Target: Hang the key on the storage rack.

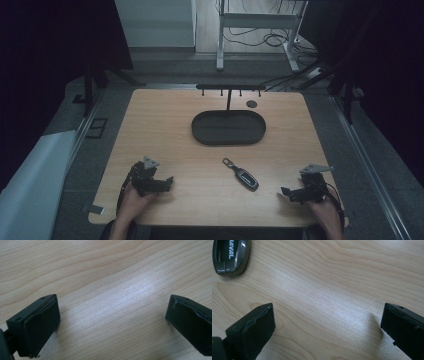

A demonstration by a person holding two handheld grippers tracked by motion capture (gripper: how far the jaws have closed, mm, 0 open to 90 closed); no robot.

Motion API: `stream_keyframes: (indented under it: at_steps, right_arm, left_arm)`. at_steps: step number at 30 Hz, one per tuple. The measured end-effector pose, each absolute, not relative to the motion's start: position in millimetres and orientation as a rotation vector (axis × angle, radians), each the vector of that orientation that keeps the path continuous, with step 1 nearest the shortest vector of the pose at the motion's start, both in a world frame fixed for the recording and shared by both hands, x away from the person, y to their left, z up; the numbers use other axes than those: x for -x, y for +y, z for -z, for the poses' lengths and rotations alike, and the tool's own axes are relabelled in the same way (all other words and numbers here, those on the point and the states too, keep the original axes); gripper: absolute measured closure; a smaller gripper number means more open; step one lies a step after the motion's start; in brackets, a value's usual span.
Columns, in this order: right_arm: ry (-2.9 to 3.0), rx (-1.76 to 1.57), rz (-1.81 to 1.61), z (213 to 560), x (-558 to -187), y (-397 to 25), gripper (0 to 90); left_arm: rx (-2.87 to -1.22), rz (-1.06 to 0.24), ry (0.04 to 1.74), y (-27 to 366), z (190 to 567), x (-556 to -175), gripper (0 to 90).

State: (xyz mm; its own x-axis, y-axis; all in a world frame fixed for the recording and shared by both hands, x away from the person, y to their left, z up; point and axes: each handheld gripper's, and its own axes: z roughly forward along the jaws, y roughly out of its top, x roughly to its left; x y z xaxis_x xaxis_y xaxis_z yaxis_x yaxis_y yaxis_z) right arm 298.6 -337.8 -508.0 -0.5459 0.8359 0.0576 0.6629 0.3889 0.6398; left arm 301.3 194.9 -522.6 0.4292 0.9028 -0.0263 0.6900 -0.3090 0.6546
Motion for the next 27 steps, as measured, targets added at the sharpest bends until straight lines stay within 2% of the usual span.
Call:
stream_keyframes:
  at_steps: [27]
  right_arm:
    - [2.409,-1.279,-0.86,506.9,-299.2,-330.5,0.0]
  left_arm:
    - [-2.093,-0.467,1.338,195.0,522.6,-301.2,0.0]
